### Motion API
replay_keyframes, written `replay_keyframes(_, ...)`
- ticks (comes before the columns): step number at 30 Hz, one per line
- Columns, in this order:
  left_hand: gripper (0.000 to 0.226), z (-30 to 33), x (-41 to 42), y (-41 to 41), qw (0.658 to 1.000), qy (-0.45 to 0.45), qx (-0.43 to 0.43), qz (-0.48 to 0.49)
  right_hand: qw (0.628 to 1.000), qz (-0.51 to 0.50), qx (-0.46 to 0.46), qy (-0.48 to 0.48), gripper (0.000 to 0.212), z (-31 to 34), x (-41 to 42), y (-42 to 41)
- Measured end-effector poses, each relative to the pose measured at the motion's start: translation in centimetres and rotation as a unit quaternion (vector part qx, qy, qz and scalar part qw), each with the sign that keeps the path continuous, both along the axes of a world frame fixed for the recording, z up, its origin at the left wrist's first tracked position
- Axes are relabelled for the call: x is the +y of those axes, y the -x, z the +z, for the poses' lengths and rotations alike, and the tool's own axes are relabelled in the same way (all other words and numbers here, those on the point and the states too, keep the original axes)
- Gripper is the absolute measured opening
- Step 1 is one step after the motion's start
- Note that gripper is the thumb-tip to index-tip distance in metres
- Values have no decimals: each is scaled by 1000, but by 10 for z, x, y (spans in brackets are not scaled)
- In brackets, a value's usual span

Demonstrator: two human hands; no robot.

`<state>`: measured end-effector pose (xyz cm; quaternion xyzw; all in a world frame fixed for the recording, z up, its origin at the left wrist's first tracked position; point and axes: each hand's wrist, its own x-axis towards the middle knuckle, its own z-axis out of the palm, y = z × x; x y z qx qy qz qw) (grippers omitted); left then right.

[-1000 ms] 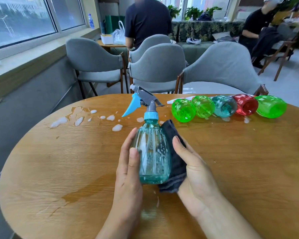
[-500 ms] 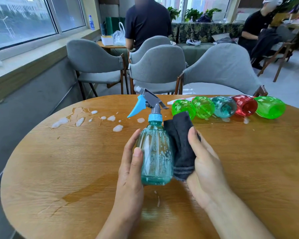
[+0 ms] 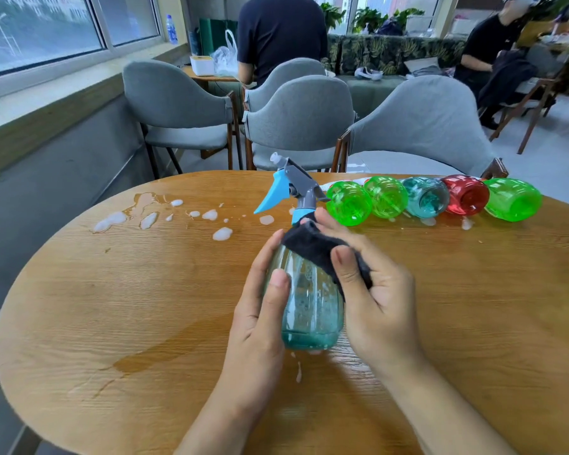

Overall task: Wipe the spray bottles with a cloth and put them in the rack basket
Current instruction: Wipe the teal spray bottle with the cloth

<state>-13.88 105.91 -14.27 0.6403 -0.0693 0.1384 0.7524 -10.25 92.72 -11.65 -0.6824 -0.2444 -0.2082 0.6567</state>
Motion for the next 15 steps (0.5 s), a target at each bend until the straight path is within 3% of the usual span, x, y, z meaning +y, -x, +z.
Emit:
replay_keyframes(7, 46, 3, 11, 0, 991, 123, 47, 13, 993, 60, -77, 66, 29, -16, 13, 14)
replay_keyframes(11, 47, 4, 17, -3, 989, 135, 59, 29, 993, 70, -71, 61, 28, -17, 14, 23)
replay_keyframes(13, 45, 4, 21, -5, 988, 136, 56, 49, 995, 90, -26, 46, 29, -17, 11, 27)
replay_keyframes(15, 41, 8, 25, -6, 986, 144, 61, 61, 986, 138, 95, -18, 42, -5, 8, 30)
